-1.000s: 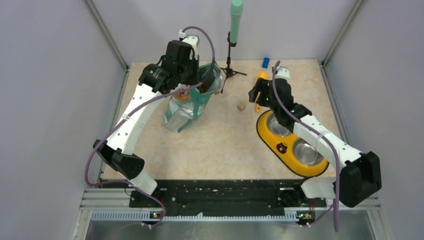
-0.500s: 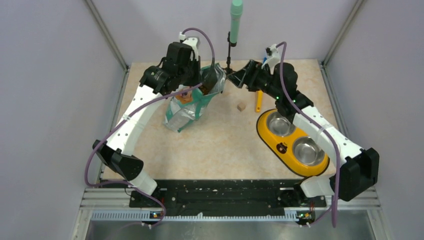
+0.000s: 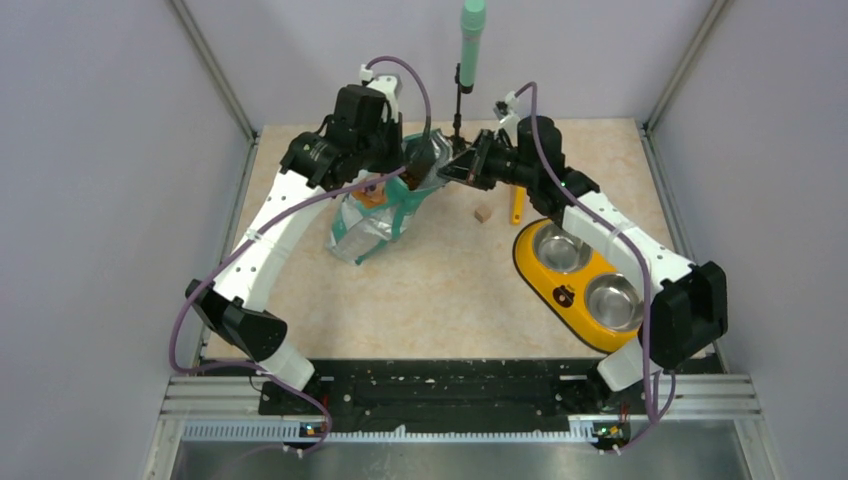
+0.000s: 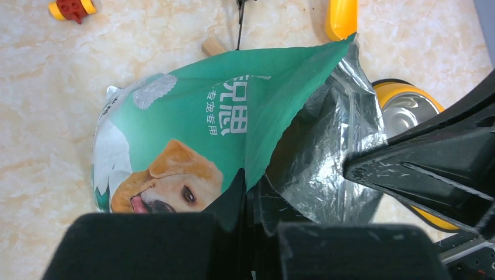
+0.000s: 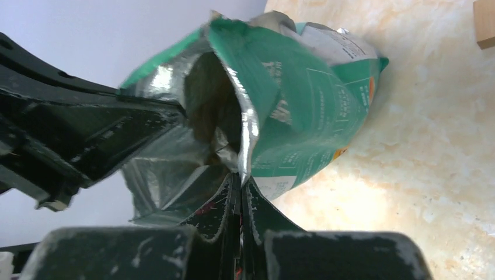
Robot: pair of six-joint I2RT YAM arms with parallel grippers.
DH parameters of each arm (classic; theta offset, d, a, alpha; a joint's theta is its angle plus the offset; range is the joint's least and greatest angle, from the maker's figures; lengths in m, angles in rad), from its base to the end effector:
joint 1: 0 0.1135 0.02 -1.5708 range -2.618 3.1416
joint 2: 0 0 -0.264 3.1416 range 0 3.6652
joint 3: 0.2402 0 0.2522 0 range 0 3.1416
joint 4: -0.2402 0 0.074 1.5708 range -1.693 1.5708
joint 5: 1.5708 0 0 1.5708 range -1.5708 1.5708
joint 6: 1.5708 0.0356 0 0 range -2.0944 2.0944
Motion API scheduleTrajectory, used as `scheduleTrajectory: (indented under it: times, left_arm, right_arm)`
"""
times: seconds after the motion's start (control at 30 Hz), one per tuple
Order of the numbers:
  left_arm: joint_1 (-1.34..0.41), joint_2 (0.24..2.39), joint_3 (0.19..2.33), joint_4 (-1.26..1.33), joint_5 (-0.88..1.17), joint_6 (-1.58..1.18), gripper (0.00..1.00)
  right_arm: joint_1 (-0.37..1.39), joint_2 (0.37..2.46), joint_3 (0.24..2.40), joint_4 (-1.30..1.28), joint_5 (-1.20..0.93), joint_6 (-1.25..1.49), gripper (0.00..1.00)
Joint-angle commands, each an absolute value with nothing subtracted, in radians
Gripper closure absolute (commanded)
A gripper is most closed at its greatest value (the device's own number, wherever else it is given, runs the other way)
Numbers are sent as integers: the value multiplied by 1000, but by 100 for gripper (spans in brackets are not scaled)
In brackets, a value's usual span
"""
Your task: Serve the pet food
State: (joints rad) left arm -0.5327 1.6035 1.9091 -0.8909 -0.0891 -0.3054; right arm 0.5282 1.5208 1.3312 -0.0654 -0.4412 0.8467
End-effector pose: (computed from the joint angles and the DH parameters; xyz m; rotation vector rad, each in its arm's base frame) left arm 0.2906 -0.1676 0.4478 0.1953 2.1704 -0.3872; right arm 0.3045 0.1953 0.3631 -0.0250 2.0284 1.3265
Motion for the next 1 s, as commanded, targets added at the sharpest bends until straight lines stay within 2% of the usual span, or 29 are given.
scheduleTrajectory:
  times: [0.0, 0.1, 0.23, 0.3, 0.4, 0.6, 0.63, 0.67, 0.73, 0.97]
  left_arm:
    - [-535, 1589, 1957, -809, -99, -298, 100]
    - [-535, 1595, 1945, -814, -125, -290, 100]
    - [-535, 1587, 1923, -813, -149, -288, 100]
    - [-535, 1578, 1901, -803, -158, -291, 100]
    - [-534, 1573, 1881, -801, -162, -297, 100]
    - [-534, 1565, 1879, -808, -148, -291, 100]
    - [-534, 1565, 1886, -812, -139, -287, 100]
    - [-535, 1568, 1897, -820, -134, -283, 100]
    - [-536, 1586, 1923, -843, -139, -280, 100]
    - [-564, 1608, 1860, -809, -207, -298, 100]
  right_arm:
    - [536, 1509, 1509, -204, -484, 846, 100]
    - [533, 1536, 1661, -428, -436, 782, 100]
    - [526, 1654, 1969, -818, -394, 692, 100]
    - [526, 1691, 2027, -948, -366, 662, 100]
    - [526, 1690, 1993, -1022, -306, 650, 100]
    - [526, 1627, 1812, -959, -242, 643, 100]
    - [526, 1617, 1794, -935, -255, 641, 92]
    - [526, 1609, 1781, -911, -266, 643, 78]
    - [526, 1587, 1757, -844, -285, 637, 63]
    - [486, 1416, 1593, -503, -297, 603, 32]
